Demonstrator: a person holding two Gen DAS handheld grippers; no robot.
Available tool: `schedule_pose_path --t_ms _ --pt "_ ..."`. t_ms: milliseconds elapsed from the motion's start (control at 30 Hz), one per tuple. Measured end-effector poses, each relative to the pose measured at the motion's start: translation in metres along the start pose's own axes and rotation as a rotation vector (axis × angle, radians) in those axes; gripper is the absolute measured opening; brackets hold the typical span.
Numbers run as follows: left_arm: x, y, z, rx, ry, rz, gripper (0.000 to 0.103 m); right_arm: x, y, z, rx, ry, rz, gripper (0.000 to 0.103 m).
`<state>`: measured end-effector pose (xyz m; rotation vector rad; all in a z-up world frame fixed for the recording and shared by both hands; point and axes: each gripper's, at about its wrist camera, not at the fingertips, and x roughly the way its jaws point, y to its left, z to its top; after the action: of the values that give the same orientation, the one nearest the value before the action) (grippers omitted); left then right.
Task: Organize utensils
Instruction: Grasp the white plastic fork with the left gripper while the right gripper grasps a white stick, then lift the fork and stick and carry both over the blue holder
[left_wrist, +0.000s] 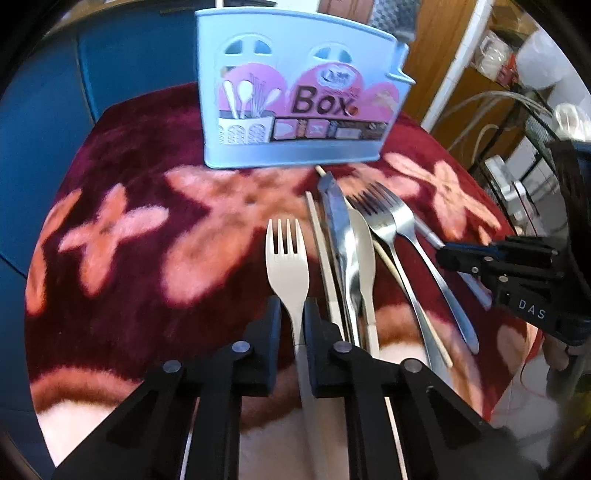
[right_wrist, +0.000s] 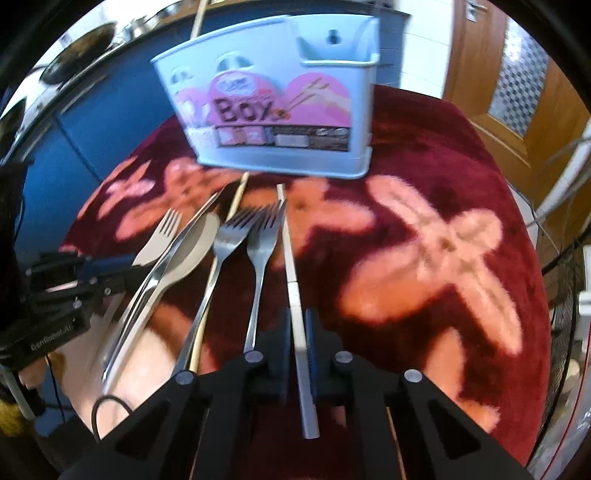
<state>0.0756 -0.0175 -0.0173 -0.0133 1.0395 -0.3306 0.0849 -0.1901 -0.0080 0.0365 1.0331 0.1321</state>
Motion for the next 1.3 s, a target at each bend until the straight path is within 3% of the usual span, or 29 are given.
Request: schedule_pose_path --t_ms 133,233,433,900,1133,1300 --pt "-0.003 0.01 0.002 -0.035 -0.009 0.044 0.012 -0.005 -0.013 -0.004 0.052 0.004 -0.022 0.007" --pt "-0.002 0.016 0.003 -0.047 0.025 0.032 0.012 -0.009 -0.018 -0.011 0.049 0.029 -0.023 0.008" --pt "0.003 0.008 0.009 0.01 0.099 0.052 0.012 -0.006 -0.014 0.001 0.004 0.081 -0.023 0.009" --pt "0.02 0.017 0.031 0.014 0.233 -0.012 0.015 0.027 -0.011 0.043 -0.046 0.212 0.007 0.017" --pt "0.016 0.021 0.03 -0.029 0.202 -0.031 0.012 0.023 -0.015 0.039 -0.054 0.185 0.027 0.01" --pt "-0.001 0.033 0.023 -0.098 0.105 -0.078 0.01 0.008 -0.021 0.031 -0.022 0.106 0.07 0.008"
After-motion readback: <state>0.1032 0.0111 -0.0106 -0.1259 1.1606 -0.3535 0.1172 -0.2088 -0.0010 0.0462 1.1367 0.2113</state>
